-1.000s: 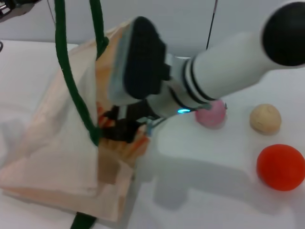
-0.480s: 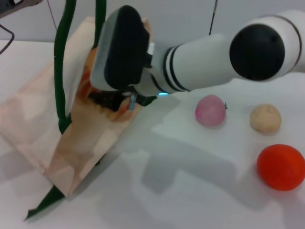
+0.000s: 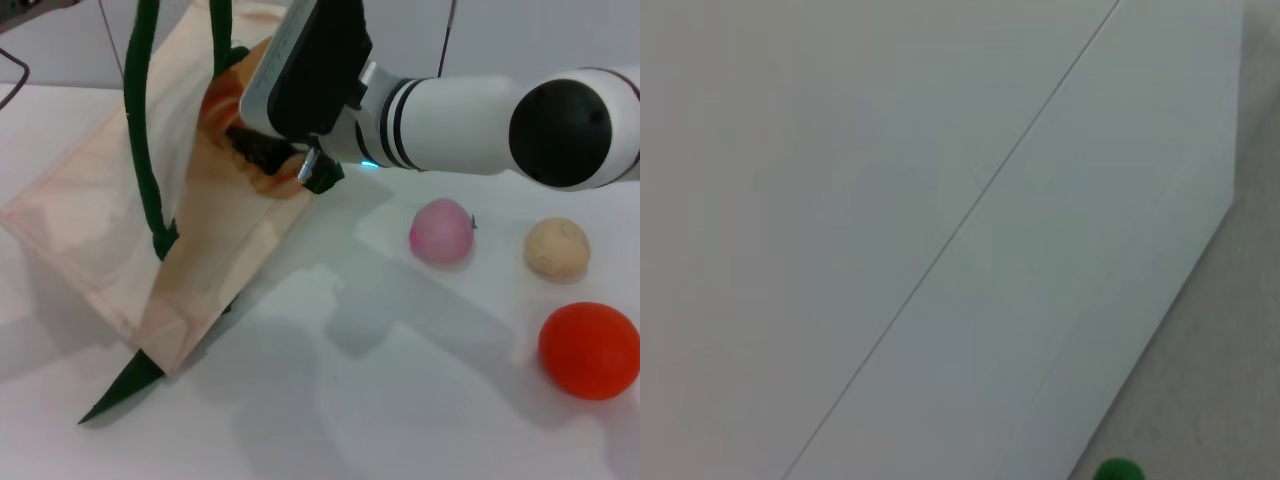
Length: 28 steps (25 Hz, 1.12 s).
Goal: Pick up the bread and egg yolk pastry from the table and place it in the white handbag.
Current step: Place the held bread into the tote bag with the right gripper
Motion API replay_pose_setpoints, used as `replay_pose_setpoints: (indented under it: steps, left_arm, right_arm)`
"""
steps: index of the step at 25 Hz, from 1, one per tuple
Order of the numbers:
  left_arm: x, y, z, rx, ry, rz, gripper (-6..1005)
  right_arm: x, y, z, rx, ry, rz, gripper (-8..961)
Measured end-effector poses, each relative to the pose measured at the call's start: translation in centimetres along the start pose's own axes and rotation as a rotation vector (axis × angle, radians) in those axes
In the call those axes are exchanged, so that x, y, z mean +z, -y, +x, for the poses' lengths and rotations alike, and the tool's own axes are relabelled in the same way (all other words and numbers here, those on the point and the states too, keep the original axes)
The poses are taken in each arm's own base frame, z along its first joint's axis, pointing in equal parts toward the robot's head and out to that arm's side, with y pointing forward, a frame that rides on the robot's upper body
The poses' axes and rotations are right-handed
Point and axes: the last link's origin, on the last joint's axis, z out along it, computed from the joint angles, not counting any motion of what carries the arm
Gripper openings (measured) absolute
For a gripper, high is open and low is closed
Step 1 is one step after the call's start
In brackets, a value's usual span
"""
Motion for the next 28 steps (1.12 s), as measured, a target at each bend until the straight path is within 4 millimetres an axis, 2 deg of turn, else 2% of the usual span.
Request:
replay_pose_setpoints:
  steps: [6,12,20,28]
  left_arm:
    - [0.1,0.4,0.0,-0.008,-0.018,0.019,120]
    - [1.8,0.6,-0.2,-0.025,-0.03,-0.013,120]
    - [3.6,0.5,-0.6,-0.03,-0.036,-0.055,120]
    - [3.0,1.0,-1.0,-0.038,-0.049,-0.013,120]
  right_arm:
    - [0.0,0.0,-0.6,0.048,0.025,0.003,280]
    - [0.4,-0.9,-1.4,0.034,0.039,-0.018,278]
    - [0.9,-3.3,-2.2,-0.089,0.035,-0.073,274]
    - [0.9,-4.9,-1.6,-0.236,0.025,-0.111,259]
